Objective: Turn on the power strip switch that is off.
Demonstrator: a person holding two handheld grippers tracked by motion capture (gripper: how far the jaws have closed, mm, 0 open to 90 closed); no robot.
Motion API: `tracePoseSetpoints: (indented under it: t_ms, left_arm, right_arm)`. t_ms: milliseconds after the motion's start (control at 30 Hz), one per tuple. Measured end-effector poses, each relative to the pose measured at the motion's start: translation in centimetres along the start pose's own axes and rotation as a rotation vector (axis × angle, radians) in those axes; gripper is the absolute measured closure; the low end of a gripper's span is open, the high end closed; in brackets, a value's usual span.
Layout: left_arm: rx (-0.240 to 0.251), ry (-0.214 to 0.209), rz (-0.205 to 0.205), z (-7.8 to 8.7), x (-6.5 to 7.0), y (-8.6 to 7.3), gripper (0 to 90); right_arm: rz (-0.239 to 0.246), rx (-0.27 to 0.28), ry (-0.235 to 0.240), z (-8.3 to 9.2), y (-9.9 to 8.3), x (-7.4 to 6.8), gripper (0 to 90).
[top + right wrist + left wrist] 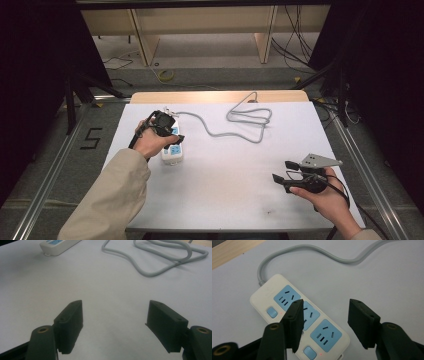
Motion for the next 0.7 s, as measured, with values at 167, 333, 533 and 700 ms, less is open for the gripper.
tracePoseSetpoints:
  t_ms: [167,333,533,700]
  left_arm:
    - [-0.011,-0.027,-0.011,0.3,1.0,-0.2,40.8]
    - [-0.006,-0.038,-0.024,0.4,1.7,-0.3,37.3]
    - [0.014,-0.048,-0.066,0.8,2.5,-0.7,35.6]
    - [0.014,-0.059,-0.091,1.2,3.0,-1.2,33.1]
  right_arm:
    - [-0.003,0.001,-0.001,0.0,0.0,0.0,29.5]
    - [-0.002,0.000,0.000,0.0,0.0,0.0,29.4]
    - [-0.003,0.000,0.002,0.0,0.0,0.0,29.4]
    - [-0.004,0.002,0.003,0.0,0.0,0.0,29.4]
Point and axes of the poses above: each handheld gripper's, and its own axes: z roughly backward along the jaws, y roughly out of its top, x roughly to its right, the point moved 10 cm from there along -z, roughly forward along the jaws, and after that the axes turned 8 degrees about -z, right-handed, at the moved point
